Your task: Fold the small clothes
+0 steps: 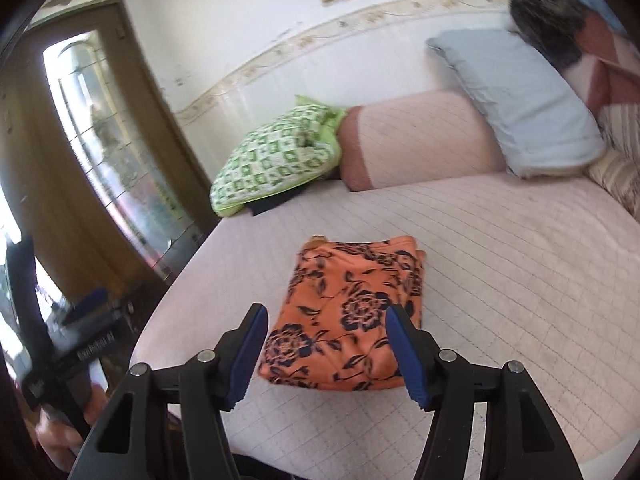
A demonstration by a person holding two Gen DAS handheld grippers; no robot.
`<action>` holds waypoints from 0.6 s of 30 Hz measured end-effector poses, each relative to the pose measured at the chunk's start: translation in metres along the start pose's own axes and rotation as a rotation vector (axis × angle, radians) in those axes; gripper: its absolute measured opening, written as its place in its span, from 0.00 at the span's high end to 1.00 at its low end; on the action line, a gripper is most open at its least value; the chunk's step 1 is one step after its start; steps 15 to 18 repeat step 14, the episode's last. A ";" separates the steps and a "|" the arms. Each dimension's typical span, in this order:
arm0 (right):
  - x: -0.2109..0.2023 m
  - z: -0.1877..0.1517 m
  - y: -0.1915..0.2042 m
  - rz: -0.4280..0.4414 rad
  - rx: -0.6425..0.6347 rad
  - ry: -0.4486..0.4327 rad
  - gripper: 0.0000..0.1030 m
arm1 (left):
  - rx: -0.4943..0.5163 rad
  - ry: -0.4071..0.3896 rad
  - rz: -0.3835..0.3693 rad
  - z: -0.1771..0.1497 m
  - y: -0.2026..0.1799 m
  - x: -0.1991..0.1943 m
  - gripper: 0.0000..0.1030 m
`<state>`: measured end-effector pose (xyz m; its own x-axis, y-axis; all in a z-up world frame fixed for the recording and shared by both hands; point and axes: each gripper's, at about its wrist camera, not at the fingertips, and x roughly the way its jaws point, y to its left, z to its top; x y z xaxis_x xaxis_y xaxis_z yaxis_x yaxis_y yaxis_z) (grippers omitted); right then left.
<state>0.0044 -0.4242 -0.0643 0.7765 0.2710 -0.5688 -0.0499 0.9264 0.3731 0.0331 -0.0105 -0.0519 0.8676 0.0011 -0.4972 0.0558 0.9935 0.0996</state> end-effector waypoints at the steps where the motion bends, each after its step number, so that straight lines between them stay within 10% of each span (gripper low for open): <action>1: -0.002 -0.001 0.006 0.010 -0.013 -0.003 0.37 | -0.011 -0.018 -0.006 0.003 0.003 -0.007 0.04; 9: -0.005 -0.004 0.039 0.050 -0.094 -0.031 0.37 | -0.051 -0.168 -0.075 0.015 0.023 -0.046 0.00; 18: 0.005 -0.001 0.036 0.043 -0.071 -0.023 0.37 | -0.062 -0.155 -0.098 0.018 0.025 -0.037 0.00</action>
